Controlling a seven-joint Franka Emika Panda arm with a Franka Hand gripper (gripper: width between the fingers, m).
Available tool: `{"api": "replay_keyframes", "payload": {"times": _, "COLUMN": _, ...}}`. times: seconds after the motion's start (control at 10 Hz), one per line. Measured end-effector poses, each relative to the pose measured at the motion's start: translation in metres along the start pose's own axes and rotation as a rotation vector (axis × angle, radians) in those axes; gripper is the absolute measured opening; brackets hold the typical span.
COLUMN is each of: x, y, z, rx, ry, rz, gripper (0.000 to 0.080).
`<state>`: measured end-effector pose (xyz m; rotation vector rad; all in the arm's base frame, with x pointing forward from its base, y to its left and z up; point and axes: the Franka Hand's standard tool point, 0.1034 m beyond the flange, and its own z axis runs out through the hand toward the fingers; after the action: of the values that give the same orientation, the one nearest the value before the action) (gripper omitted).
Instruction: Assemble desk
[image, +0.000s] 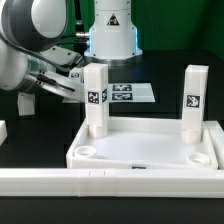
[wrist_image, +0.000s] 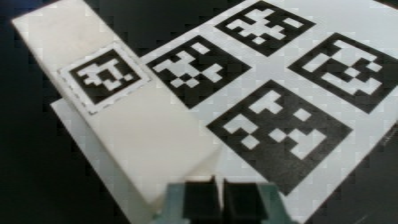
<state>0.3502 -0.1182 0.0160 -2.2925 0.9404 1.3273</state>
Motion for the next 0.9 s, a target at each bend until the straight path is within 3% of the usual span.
{"api": "replay_keyframes", "payload": {"times": 0.2, "x": 0.002, "y": 0.000, "z": -0.006, "rx": 0.005, "ry": 0.009, "rz": -0.005, "gripper": 0.0002}}
{"api": "replay_keyframes", "payload": {"times": 0.5, "x": 0.006, "y": -0.010, "z": -0.028, "rx": 0.008, "ry": 0.035, "rz": -0.025, "gripper": 0.0001}}
{"api": "replay_keyframes", "payload": {"times": 0.8, "x": 0.005, "y": -0.011, "z": -0.030, "rx": 0.009, "ry": 0.022, "rz": -0.025, "gripper": 0.0030}}
{"api": "replay_keyframes", "payload": {"times": 0.9, "x": 0.005, "y": -0.011, "z": -0.030, "rx": 0.009, "ry": 0.022, "rz": -0.025, "gripper": 0.0209}}
